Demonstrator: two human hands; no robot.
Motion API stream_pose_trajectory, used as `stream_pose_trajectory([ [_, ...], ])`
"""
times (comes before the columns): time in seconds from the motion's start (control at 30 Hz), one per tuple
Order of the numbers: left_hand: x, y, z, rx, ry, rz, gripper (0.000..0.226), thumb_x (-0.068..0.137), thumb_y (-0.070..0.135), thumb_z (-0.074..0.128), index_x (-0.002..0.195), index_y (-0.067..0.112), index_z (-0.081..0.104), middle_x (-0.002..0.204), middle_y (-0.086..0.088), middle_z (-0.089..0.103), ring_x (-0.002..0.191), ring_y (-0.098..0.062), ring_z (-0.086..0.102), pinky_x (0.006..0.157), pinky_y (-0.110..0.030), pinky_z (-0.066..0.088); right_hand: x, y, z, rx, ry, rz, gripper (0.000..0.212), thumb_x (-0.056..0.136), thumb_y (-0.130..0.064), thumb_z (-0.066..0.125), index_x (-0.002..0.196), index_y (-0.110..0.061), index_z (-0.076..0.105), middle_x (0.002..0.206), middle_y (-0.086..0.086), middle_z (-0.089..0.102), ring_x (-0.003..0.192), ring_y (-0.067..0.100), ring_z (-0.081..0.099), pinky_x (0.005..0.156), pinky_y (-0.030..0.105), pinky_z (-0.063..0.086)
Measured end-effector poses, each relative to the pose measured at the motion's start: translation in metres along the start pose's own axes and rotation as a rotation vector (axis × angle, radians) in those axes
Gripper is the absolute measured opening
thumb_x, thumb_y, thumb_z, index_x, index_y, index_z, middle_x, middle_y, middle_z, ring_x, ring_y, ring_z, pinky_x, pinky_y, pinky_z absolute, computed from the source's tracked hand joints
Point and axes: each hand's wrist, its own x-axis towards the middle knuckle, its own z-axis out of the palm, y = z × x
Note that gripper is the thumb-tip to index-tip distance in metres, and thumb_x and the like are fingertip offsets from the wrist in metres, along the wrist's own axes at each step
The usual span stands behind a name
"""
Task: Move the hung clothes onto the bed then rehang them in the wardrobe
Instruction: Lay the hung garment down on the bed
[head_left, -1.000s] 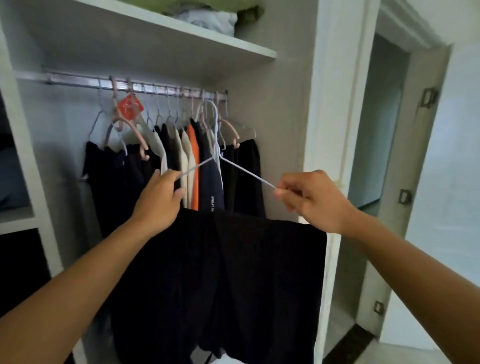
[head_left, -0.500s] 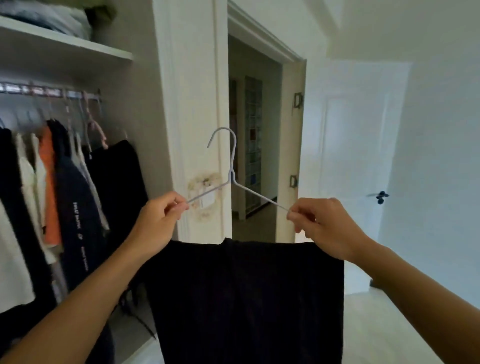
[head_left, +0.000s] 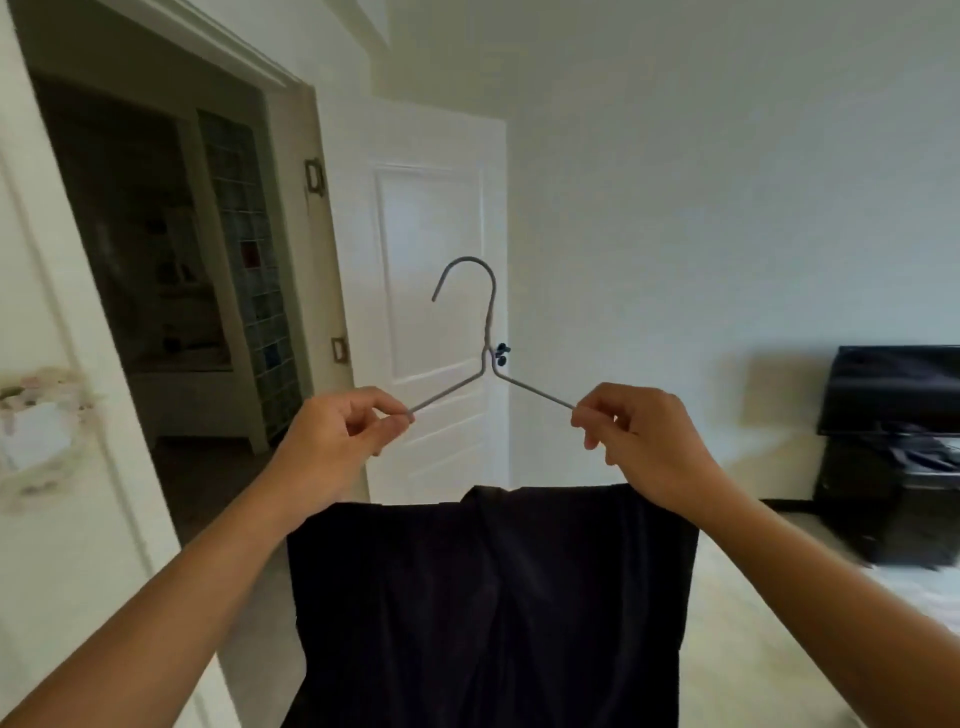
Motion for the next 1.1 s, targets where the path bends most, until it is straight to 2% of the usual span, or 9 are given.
stream_pose_trajectory([
  [0.07,0.02,0.008,0.034,-0.03,-0.074,0.039,0.007,0.09,0.025,0.067,0.089,0.026,0.074,0.068,-0.007,0.065,0.061,-0.017,0.056,0.068,-0.029,0.048,-0.005,0.021,-0.025,-0.007,0.029,0.052,0.015,0.096,-0.024,0.061,0.085,-0.026,0.071,0.069,-0.01,0.069,0.058,0.008,0.063,0.058,0.016,0.05],
  [0.13,0.039,0.016,0.068,-0.058,-0.151,0.093,0.009,0.092,0.022,0.065,0.088,0.025,0.073,0.058,0.0,0.058,0.047,-0.007,0.046,0.054,-0.015,0.038,-0.01,0.042,-0.048,-0.05,0.059,0.097,0.013,0.096,-0.023,0.062,0.087,-0.026,0.071,0.071,-0.009,0.069,0.059,0.006,0.063,0.059,0.016,0.05],
  [0.23,0.067,0.029,0.12,-0.132,-0.232,0.161,0.011,0.093,0.018,0.065,0.087,0.022,0.074,0.055,0.001,0.058,0.043,-0.005,0.04,0.046,-0.012,0.034,-0.02,0.07,-0.082,-0.104,0.089,0.172,0.015,0.097,-0.019,0.059,0.09,-0.024,0.072,0.073,-0.008,0.069,0.062,0.007,0.065,0.063,0.018,0.053],
  [0.4,0.115,0.052,0.205,-0.245,-0.38,0.265,0.014,0.092,0.015,0.065,0.089,0.025,0.074,0.06,-0.001,0.064,0.049,-0.006,0.049,0.051,-0.014,0.041,-0.033,0.104,-0.13,-0.237,0.147,0.28,0.016,0.098,-0.015,0.057,0.094,-0.022,0.07,0.076,-0.007,0.069,0.069,0.005,0.067,0.07,0.016,0.054],
  [0.6,0.152,0.085,0.293,-0.322,-0.601,0.373,0.01,0.09,0.016,0.066,0.091,0.024,0.071,0.064,-0.002,0.069,0.051,-0.013,0.056,0.056,-0.02,0.052,-0.055,0.146,-0.176,-0.369,0.301,0.427,0.013,0.095,-0.013,0.063,0.091,-0.023,0.071,0.073,-0.008,0.072,0.069,0.007,0.07,0.076,0.029,0.058],
  [0.8,0.158,0.123,0.381,-0.39,-0.824,0.451,0.008,0.09,0.012,0.065,0.091,0.018,0.071,0.063,-0.004,0.068,0.051,-0.013,0.057,0.058,-0.021,0.053,-0.093,0.174,-0.214,-0.525,0.4,0.588,0.013,0.091,-0.01,0.068,0.088,-0.022,0.072,0.073,-0.01,0.072,0.069,0.001,0.068,0.078,0.024,0.056],
  [0.97,0.149,0.161,0.463,-0.432,-0.98,0.483,0.008,0.089,0.008,0.066,0.09,0.013,0.072,0.062,-0.007,0.068,0.052,-0.017,0.057,0.055,-0.021,0.051,-0.138,0.21,-0.251,-0.53,0.44,0.735,0.022,0.091,-0.006,0.066,0.083,-0.027,0.068,0.077,-0.007,0.074,0.072,0.001,0.069,0.079,0.021,0.055],
  [1.03,0.144,0.178,0.496,-0.451,-1.027,0.494,0.008,0.09,0.006,0.066,0.089,0.011,0.073,0.063,-0.011,0.067,0.052,-0.017,0.057,0.055,-0.023,0.051,-0.156,0.225,-0.269,-0.526,0.463,0.774,0.025,0.09,-0.005,0.067,0.081,-0.028,0.068,0.074,-0.01,0.072,0.071,-0.001,0.068,0.076,0.015,0.052],
  [1.1,0.136,0.194,0.529,-0.464,-1.061,0.51,0.007,0.089,0.005,0.067,0.089,0.009,0.073,0.064,-0.013,0.067,0.052,-0.016,0.057,0.056,-0.025,0.052,-0.172,0.242,-0.289,-0.543,0.457,0.809,0.024,0.089,-0.006,0.068,0.081,-0.028,0.07,0.069,-0.012,0.071,0.069,-0.001,0.068,0.078,0.018,0.052],
])
